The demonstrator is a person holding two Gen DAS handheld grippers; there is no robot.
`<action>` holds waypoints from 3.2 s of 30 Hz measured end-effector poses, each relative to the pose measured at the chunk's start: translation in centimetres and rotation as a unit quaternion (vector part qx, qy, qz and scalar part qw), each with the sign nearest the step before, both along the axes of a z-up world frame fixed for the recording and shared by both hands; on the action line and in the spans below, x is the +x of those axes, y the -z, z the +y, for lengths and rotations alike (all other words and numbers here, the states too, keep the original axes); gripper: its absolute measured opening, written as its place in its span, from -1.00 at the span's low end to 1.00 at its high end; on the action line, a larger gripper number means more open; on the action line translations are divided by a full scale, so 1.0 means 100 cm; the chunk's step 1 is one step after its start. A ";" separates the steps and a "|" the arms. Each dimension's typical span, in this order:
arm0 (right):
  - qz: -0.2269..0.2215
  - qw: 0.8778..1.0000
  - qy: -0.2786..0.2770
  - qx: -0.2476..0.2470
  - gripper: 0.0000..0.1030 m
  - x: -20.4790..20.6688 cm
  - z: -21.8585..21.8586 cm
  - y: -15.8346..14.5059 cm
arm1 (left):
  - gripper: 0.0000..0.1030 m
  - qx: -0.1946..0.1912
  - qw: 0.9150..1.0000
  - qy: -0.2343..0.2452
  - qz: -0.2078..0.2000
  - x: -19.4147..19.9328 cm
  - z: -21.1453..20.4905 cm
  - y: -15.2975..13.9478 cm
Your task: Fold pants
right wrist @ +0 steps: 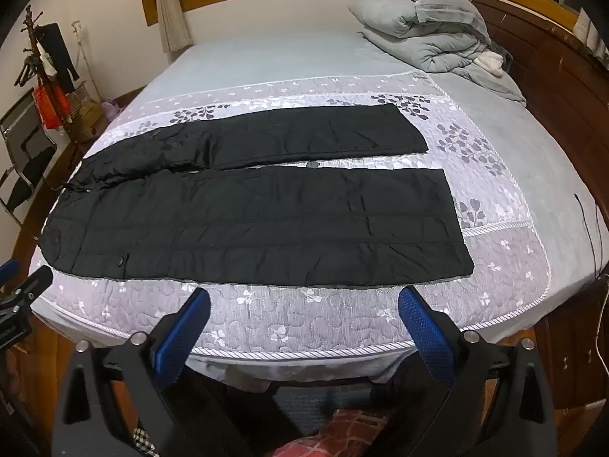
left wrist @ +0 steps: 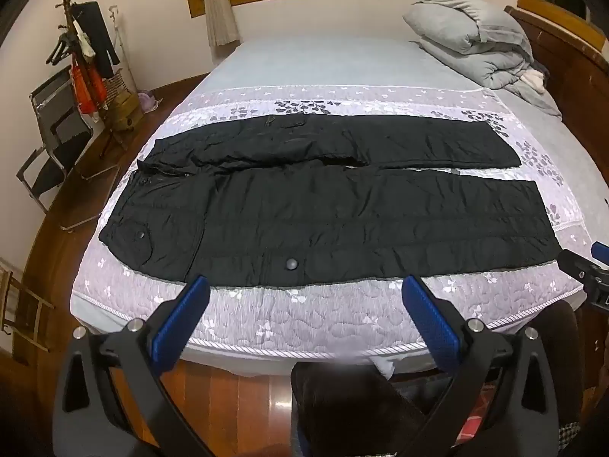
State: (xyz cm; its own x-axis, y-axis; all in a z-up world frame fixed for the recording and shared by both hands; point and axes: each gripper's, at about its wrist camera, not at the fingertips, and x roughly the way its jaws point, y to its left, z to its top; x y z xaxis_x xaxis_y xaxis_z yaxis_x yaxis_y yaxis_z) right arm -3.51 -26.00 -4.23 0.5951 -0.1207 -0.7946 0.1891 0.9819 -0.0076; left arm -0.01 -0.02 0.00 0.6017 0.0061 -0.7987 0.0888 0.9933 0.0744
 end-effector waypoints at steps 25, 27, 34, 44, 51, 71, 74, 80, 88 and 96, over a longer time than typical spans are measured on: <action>0.002 1.000 0.005 0.002 0.93 0.000 -0.004 0.003 | 0.95 0.003 1.000 0.002 -0.002 -0.001 -0.002 0.003; 0.002 1.000 0.005 0.002 0.93 0.000 -0.004 0.003 | 0.95 0.004 1.000 0.002 -0.003 -0.001 -0.002 0.003; 0.003 1.000 0.006 0.002 0.93 0.000 -0.004 0.004 | 0.95 0.006 1.000 0.003 -0.002 -0.001 -0.002 0.003; 0.006 1.000 0.008 0.005 0.93 -0.001 -0.006 0.007 | 0.95 0.006 1.000 0.003 -0.002 -0.001 -0.002 0.003; 0.008 1.000 0.008 0.005 0.93 -0.001 -0.006 0.008 | 0.95 0.007 1.000 0.003 -0.003 -0.002 -0.002 0.004; 0.011 1.000 0.010 0.008 0.93 0.002 -0.010 0.011 | 0.95 0.009 1.000 0.006 -0.002 0.000 -0.006 0.006; 0.011 1.000 0.011 0.009 0.93 0.003 -0.011 0.011 | 0.95 0.010 1.000 0.007 -0.002 0.001 -0.007 0.005; 0.011 1.000 0.011 0.009 0.93 0.003 -0.011 0.011 | 0.95 0.011 1.000 0.009 -0.004 0.004 -0.011 0.001; 0.011 1.000 0.012 0.010 0.93 0.004 -0.013 0.010 | 0.95 0.014 1.000 0.010 -0.005 0.005 -0.012 -0.001; 0.013 1.000 0.012 0.011 0.93 0.005 -0.014 0.013 | 0.95 0.014 1.000 0.011 -0.005 0.005 -0.013 -0.001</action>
